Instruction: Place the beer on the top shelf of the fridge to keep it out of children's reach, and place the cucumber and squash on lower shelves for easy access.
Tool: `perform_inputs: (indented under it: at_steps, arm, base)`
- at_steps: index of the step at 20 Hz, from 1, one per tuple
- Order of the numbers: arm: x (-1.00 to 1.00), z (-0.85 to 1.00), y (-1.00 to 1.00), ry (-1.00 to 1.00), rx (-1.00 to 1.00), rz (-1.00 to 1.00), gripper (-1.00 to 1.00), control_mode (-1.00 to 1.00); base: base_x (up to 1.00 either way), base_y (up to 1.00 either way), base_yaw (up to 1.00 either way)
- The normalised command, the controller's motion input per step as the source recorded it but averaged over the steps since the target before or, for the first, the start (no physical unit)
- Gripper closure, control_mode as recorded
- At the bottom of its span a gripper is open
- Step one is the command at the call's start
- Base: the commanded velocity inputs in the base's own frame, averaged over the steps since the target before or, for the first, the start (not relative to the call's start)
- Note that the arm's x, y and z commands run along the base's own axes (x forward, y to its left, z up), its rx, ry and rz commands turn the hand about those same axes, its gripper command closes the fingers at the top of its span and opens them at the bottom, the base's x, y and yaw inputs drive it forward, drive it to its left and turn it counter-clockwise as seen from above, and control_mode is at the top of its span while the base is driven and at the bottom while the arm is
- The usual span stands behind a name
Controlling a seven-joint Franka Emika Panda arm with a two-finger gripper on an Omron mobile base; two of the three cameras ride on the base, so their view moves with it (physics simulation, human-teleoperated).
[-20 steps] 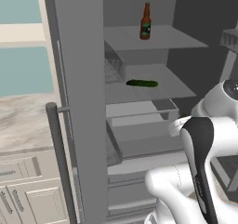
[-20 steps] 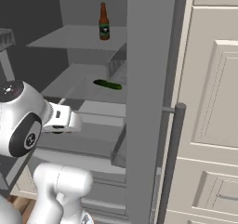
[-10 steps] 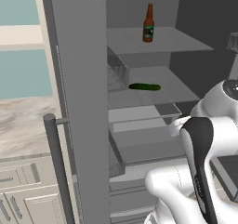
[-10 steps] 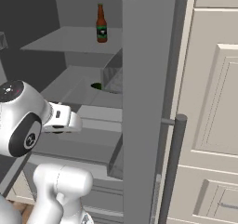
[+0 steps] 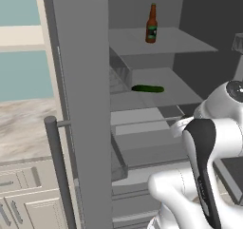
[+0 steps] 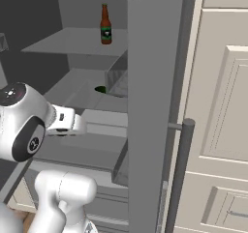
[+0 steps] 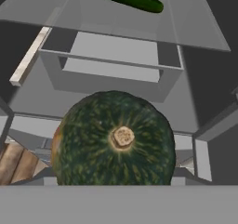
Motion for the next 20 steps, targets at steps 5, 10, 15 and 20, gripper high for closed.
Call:
perform_inputs:
  at_steps: [5,10,15,20]
  arm:
    - [0.37,0.0,0.0,-0.11,0.0,0.0,1.0,-1.0]
    - [0.4,0.0,0.0,-0.08,0.0,0.0,1.0,-1.0]
    - [0.27,0.02,0.0,-0.02,0.0,0.0,1.0,-1.0]
    - [0.34,0.0,0.08,0.0,0.0,0.0,1.0,-1.0]
  base:
    - [0.0,0.0,0.0]
    - [0.0,0.0,0.0]
    - [0.0,0.0,0.0]
    - [0.0,0.0,0.0]
